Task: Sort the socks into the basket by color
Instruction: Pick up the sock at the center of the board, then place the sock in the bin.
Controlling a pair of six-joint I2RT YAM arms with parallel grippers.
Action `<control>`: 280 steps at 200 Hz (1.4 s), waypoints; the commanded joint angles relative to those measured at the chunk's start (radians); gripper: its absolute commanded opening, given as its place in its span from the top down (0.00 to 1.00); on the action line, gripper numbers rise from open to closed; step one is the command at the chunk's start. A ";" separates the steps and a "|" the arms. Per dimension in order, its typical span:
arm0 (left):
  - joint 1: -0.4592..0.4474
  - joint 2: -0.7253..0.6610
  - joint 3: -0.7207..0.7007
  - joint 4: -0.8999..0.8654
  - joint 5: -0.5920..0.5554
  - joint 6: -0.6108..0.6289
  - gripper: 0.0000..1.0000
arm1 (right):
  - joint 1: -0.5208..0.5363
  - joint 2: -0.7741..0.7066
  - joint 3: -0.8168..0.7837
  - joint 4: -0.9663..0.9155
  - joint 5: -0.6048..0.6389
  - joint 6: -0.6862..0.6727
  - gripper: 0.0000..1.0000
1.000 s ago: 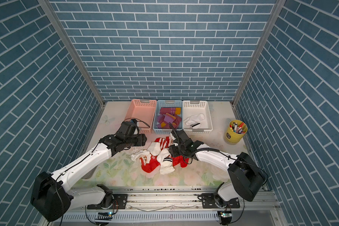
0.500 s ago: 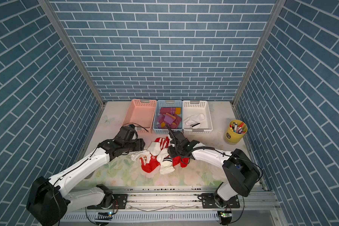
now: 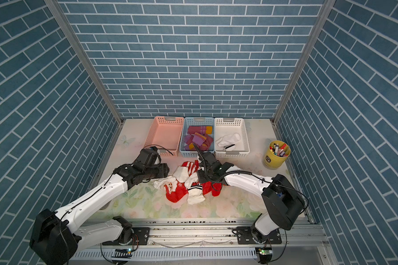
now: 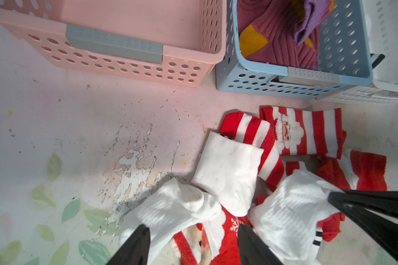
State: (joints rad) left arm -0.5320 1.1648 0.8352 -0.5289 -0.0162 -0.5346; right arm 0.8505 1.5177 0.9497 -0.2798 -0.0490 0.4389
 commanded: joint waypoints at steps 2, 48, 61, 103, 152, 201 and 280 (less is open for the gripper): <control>-0.003 -0.033 -0.002 -0.040 -0.029 0.002 0.33 | 0.004 -0.054 0.081 -0.086 0.065 -0.054 1.00; -0.005 -0.042 -0.008 -0.053 -0.032 0.000 0.33 | -0.018 -0.076 0.214 -0.200 0.154 -0.163 1.00; -0.006 -0.051 -0.014 -0.055 -0.033 -0.005 0.32 | -0.038 -0.080 0.243 -0.217 0.156 -0.183 1.00; -0.007 -0.087 -0.034 -0.060 -0.032 -0.024 0.32 | -0.149 -0.082 0.353 -0.282 0.161 -0.228 1.00; -0.009 -0.109 -0.035 -0.064 -0.037 -0.030 0.32 | -0.294 -0.046 0.450 -0.309 0.170 -0.265 1.00; -0.011 -0.112 -0.045 -0.075 -0.029 -0.032 0.31 | -0.398 0.036 0.524 -0.301 0.160 -0.287 1.00; -0.015 -0.128 -0.080 -0.072 -0.031 -0.055 0.30 | -0.477 0.221 0.665 -0.325 0.137 -0.279 0.90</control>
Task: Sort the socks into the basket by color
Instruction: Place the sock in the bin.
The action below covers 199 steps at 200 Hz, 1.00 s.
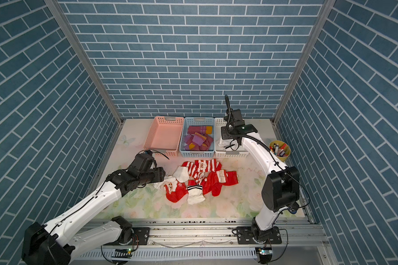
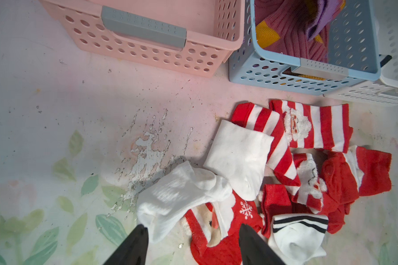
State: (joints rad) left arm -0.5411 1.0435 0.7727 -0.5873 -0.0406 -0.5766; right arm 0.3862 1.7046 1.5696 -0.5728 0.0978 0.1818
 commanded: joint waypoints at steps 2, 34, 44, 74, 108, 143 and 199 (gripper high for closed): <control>-0.006 -0.007 -0.018 -0.014 -0.006 -0.014 0.30 | -0.014 0.036 0.048 -0.032 -0.010 -0.022 0.89; -0.009 0.005 -0.026 -0.012 -0.003 -0.021 0.30 | -0.022 0.048 0.049 -0.029 -0.014 -0.013 0.67; -0.008 0.010 -0.027 -0.012 -0.005 -0.024 0.30 | -0.024 0.043 0.043 -0.027 -0.015 -0.010 0.62; -0.010 0.034 -0.033 -0.005 -0.004 -0.030 0.29 | -0.025 0.014 0.018 -0.019 -0.019 -0.001 0.56; -0.015 0.071 -0.045 0.015 -0.002 -0.041 0.29 | -0.024 -0.054 -0.053 0.005 -0.070 0.034 0.53; -0.023 0.118 -0.052 0.048 0.011 -0.044 0.28 | -0.024 -0.139 -0.179 0.060 -0.107 0.075 0.52; -0.033 0.214 -0.039 0.090 0.004 -0.041 0.28 | -0.021 -0.239 -0.375 0.112 -0.168 0.136 0.51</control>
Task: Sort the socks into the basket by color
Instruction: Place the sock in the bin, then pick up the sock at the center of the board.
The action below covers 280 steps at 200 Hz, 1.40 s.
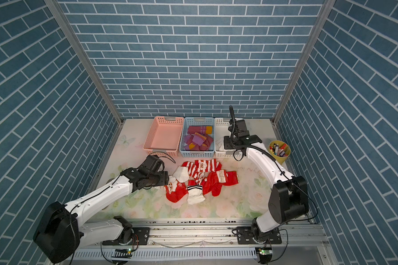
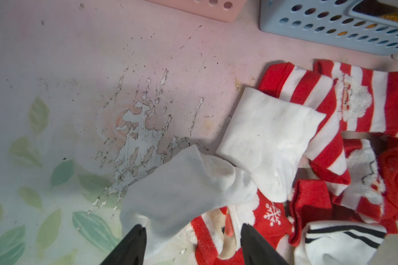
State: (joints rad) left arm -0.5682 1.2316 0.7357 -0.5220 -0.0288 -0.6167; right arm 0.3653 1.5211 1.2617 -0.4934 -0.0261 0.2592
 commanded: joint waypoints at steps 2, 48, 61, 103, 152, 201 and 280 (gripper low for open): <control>-0.006 0.030 -0.002 0.026 -0.007 -0.001 0.28 | 0.000 -0.059 -0.072 0.033 -0.044 0.060 0.51; -0.010 0.117 0.002 0.065 0.011 0.005 0.31 | 0.000 -0.103 -0.145 0.043 -0.054 0.072 0.51; -0.010 0.146 0.002 0.082 0.025 0.007 0.34 | 0.001 -0.109 -0.157 0.048 -0.058 0.077 0.51; -0.022 0.212 0.029 0.098 0.046 0.022 0.56 | 0.005 -0.137 -0.193 0.064 -0.058 0.089 0.51; -0.026 0.208 0.045 0.080 0.028 0.028 0.79 | 0.012 -0.167 -0.245 0.100 -0.097 0.115 0.51; -0.034 0.170 0.081 0.034 0.006 0.041 0.87 | 0.024 -0.193 -0.294 0.124 -0.097 0.138 0.52; -0.056 0.111 0.146 -0.029 -0.003 0.046 0.95 | 0.028 -0.247 -0.342 0.131 -0.086 0.153 0.52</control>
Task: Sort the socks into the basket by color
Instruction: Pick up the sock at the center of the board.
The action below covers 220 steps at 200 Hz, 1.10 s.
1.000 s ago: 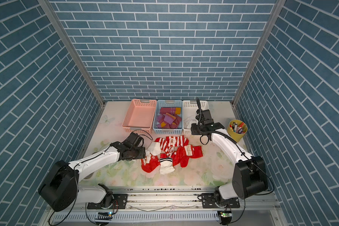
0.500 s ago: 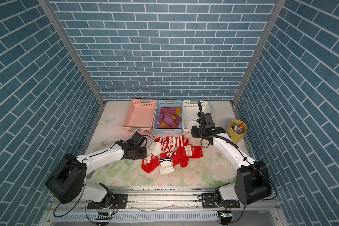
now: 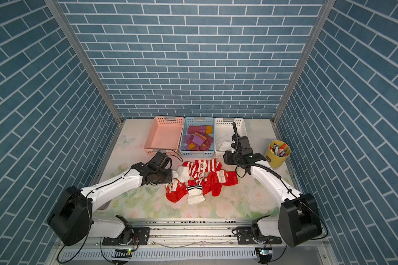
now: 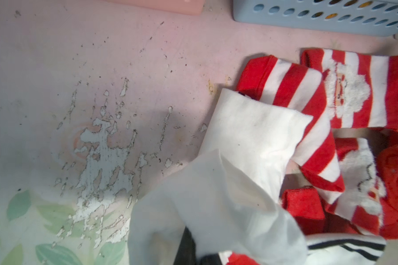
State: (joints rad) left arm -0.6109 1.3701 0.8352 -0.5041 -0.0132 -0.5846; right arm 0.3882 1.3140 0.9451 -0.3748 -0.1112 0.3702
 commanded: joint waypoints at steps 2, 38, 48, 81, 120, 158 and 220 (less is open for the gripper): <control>-0.014 -0.030 0.050 -0.050 -0.019 0.014 0.95 | 0.006 -0.041 -0.027 0.014 0.000 0.042 0.52; -0.030 -0.029 0.120 -0.072 -0.029 0.029 0.96 | 0.006 -0.079 -0.065 0.015 0.010 0.049 0.51; -0.031 -0.017 0.144 -0.072 -0.028 0.032 0.96 | 0.007 -0.085 -0.074 0.015 0.011 0.045 0.51; -0.039 0.056 0.272 -0.084 -0.019 0.073 0.97 | 0.006 -0.112 -0.096 0.001 0.016 0.039 0.51; -0.041 0.175 0.444 -0.097 -0.002 0.125 0.98 | 0.006 -0.165 -0.119 -0.027 0.065 0.032 0.50; -0.046 0.306 0.625 -0.107 0.038 0.168 1.00 | 0.007 -0.233 -0.149 -0.054 0.095 0.031 0.48; -0.049 0.570 0.988 -0.129 0.141 0.199 1.00 | 0.006 -0.286 -0.178 -0.090 0.110 0.044 0.47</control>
State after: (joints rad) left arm -0.6537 1.8641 1.7031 -0.6044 0.0704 -0.4137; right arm 0.3901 1.0603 0.7841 -0.4236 -0.0265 0.3862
